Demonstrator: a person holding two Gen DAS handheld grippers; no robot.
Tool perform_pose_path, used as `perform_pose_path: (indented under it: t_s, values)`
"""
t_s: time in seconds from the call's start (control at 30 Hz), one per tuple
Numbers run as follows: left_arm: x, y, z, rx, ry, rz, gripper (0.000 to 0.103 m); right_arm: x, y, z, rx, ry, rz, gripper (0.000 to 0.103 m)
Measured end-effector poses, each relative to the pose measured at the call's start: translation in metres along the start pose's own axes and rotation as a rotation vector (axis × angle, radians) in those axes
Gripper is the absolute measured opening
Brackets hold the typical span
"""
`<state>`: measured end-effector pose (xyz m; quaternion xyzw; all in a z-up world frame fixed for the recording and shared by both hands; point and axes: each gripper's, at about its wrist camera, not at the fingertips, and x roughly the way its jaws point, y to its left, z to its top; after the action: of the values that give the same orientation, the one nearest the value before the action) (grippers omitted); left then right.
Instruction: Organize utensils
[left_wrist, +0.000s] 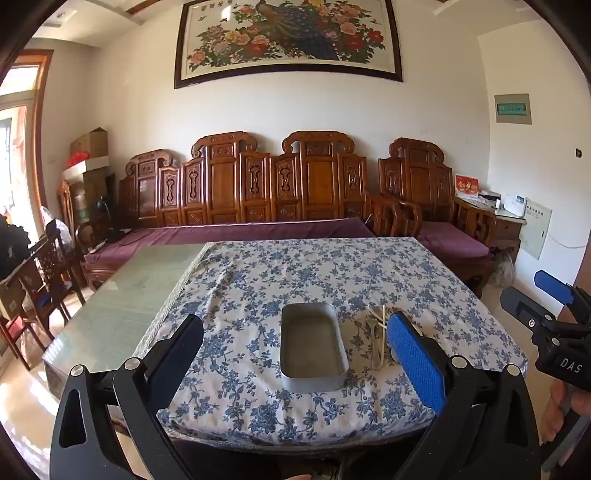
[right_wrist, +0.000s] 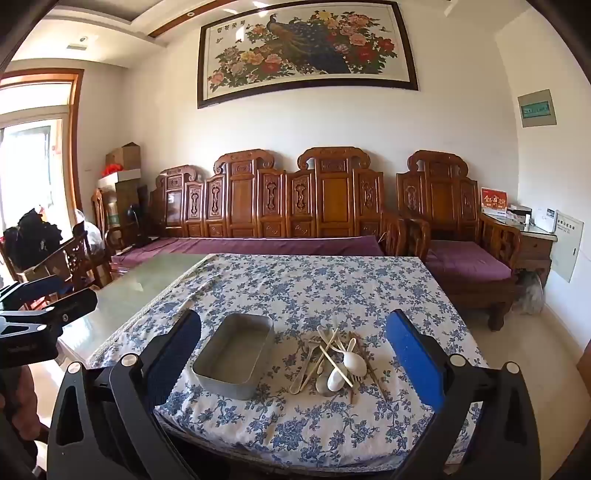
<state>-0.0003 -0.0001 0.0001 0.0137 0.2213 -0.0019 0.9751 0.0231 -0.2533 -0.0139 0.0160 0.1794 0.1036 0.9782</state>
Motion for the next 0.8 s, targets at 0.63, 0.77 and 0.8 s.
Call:
perform_pose_path:
  t_s: [0.63,0.77,0.8]
  values:
    - [-0.006,0.000,0.010,-0.006,-0.019,-0.008,0.096,0.000,-0.002,0.001,0.005,0.003,0.001,0.100]
    - [-0.006,0.000,0.010,-0.006,-0.021,-0.008,0.096,-0.001,-0.002,0.001,0.006,0.003,0.002,0.100]
    - [-0.006,0.000,0.011,-0.006,-0.020,-0.009,0.096,-0.001,-0.002,0.001,0.005,0.002,0.002,0.100]
